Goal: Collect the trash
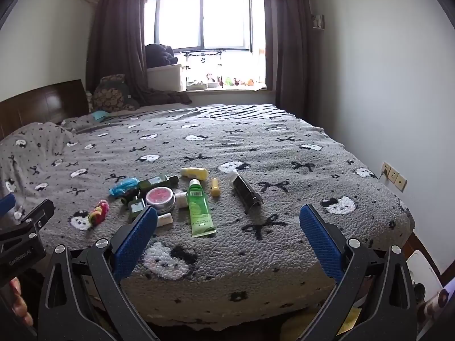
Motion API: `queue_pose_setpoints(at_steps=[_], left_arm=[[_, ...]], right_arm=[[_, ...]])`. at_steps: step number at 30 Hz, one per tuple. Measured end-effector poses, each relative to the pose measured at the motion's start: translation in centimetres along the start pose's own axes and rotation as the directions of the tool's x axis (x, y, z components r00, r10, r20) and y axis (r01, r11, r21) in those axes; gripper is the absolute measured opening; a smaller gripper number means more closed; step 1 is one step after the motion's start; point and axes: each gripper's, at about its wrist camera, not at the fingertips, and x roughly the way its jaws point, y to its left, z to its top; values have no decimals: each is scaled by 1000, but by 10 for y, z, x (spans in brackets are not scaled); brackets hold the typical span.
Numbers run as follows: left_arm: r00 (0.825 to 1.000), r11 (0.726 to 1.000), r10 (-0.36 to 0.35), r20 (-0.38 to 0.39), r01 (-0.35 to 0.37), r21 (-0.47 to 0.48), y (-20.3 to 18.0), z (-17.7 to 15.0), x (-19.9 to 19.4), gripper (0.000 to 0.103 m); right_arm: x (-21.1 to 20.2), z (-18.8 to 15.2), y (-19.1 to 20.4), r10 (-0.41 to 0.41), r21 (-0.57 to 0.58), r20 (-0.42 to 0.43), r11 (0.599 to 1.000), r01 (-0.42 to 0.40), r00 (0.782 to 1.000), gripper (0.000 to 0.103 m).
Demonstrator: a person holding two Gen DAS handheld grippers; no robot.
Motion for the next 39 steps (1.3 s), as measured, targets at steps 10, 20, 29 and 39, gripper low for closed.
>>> queue_pose_setpoints(at_steps=[10,20,29,39], left_arm=[[1000,1000,4,2,-4,-3,1,2,-3,95],[1000,1000,4,5,-4,-4,1,5,-4,95],[1000,1000,3,4,-3,-7,2,6,-4,95],[1000,1000,3,5,-3,-7,1,7,-4,95]], right_arm=[[-2,1,3,7,0,6,1000,-7,1000,100],[-2,2,4,15,0,7,1000,-15,1000,100],[-2,2,5,17,0,7,1000,-17,1000,100],[-2,2,5,18,2,8,1000,-18,1000,100]])
